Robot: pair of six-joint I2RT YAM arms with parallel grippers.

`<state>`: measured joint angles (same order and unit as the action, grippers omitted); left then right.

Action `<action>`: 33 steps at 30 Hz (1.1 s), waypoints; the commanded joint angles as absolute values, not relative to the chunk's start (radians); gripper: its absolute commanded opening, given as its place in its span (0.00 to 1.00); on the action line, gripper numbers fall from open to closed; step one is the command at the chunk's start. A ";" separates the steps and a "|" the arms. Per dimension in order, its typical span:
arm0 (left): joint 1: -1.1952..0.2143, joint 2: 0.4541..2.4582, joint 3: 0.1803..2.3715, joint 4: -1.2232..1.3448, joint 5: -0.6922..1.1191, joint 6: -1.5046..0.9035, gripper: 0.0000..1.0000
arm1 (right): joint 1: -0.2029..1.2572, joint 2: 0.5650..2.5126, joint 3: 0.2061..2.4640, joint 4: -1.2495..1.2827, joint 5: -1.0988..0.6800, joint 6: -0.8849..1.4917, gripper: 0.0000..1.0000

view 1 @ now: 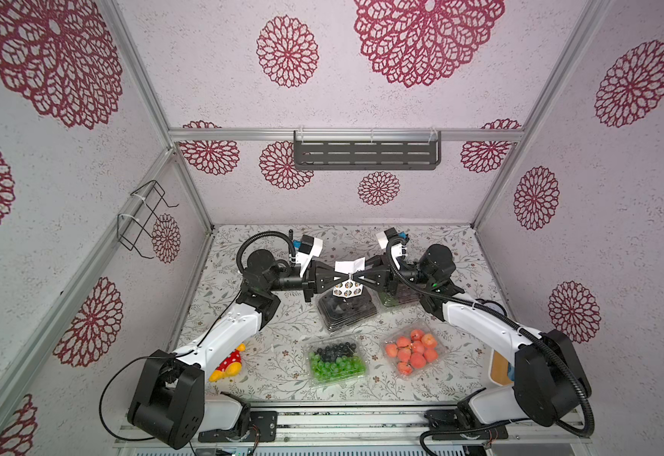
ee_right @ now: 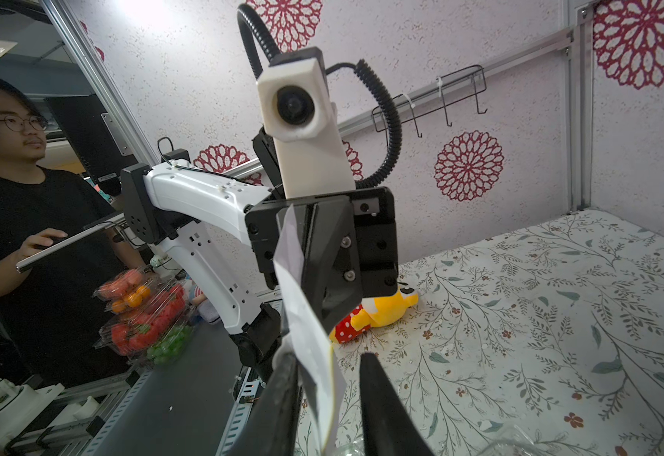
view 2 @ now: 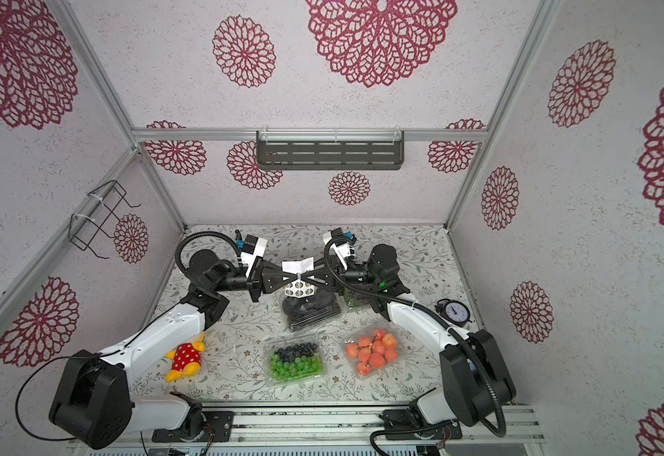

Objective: Label fruit boxes
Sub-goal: Adjust the label sticker.

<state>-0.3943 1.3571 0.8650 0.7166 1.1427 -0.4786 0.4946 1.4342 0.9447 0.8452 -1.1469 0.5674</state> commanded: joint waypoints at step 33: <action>-0.356 1.362 0.865 0.754 1.093 -0.518 0.00 | 0.457 1.351 0.938 0.797 -1.010 0.499 0.52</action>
